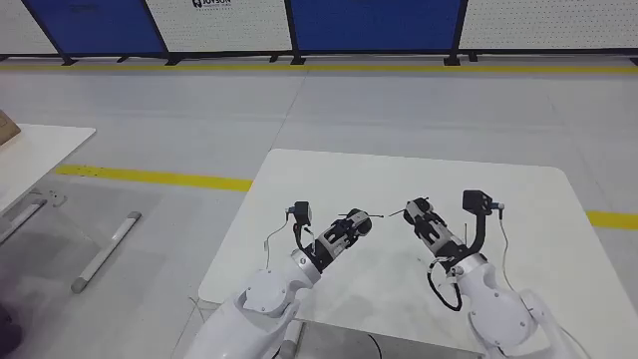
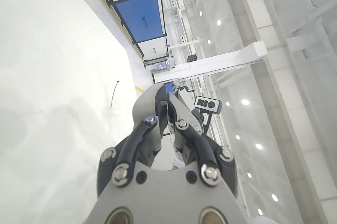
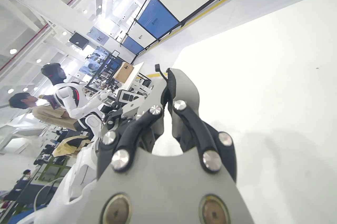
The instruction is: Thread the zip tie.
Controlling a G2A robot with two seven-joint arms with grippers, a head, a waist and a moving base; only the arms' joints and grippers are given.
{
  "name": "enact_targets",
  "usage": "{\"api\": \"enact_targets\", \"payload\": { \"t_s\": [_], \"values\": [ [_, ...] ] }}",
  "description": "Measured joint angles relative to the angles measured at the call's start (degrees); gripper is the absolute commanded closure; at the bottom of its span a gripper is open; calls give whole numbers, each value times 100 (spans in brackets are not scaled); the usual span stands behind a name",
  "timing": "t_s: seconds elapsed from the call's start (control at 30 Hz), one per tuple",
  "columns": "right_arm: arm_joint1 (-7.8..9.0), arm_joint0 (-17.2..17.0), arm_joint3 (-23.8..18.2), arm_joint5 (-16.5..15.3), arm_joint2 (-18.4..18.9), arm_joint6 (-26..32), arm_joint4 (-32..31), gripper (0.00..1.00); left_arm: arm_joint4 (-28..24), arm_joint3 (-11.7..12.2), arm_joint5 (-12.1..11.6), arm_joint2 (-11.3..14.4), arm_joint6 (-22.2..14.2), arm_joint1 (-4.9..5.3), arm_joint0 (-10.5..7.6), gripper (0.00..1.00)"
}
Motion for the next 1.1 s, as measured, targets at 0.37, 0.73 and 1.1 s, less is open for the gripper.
{"api": "enact_targets", "payload": {
  "t_s": [0.37, 0.73, 1.1],
  "values": [
    [-22, -29, 15, -137, 20, 47, 179, 100, 0, 0, 0, 0, 0, 0, 0, 100],
    [-80, 25, 100, -103, -22, 97, 82, 100, 0, 0, 0, 0, 0, 0, 0, 100],
    [-126, -22, 64, -145, 32, 104, 121, 100, 0, 0, 0, 0, 0, 0, 0, 100]
  ]
}}
